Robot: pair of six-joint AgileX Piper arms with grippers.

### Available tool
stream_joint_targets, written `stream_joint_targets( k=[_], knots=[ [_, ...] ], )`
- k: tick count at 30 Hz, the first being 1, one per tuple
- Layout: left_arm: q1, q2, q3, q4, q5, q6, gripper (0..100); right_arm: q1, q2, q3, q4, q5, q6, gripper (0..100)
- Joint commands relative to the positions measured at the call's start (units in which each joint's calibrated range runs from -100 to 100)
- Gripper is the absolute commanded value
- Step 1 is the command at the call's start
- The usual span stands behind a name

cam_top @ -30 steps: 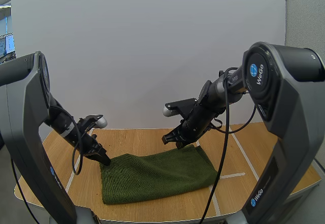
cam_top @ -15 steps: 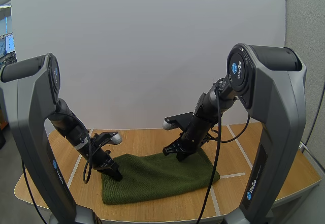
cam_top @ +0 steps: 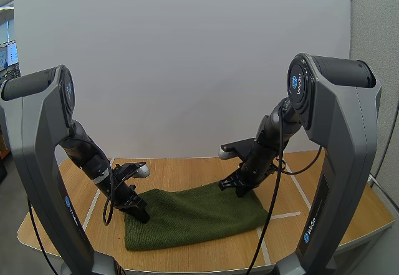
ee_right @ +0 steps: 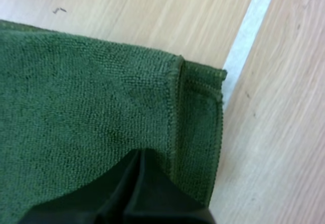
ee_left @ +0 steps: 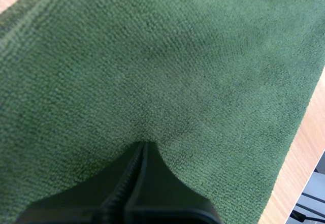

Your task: Fold the towel

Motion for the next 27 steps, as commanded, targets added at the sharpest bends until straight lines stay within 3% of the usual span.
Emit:
stream_joint_targets(
  k=[1, 7, 15, 20, 27],
  knots=[
    [-0.07, 0.23, 0.01, 4.81, -5.4, -0.55, 0, -0.25, 0.22, 1.53, -0.55, -1.97, -0.37, 0],
    [-0.07, 0.23, 0.01, 6.51, -5.56, -1.25, 0, -0.84, 0.35, 2.33, -3.94, -3.15, 0.77, 0],
    [-0.07, 0.23, 0.01, 7.35, -7.53, -1.25, 0, -4.57, 0.35, 2.33, -4.17, -3.31, 0.76, 0],
    [-0.07, 0.23, -0.31, 7.45, -8.81, -1.25, 0, -5.03, 0.06, 2.33, -4.33, -3.13, 0.76, 0],
    [-0.07, 0.23, -4.5, 7.72, -9.23, -1.48, 0, -5.03, -6.8, 1.74, 0.34, -3.32, -1.1, 0]
  ],
)
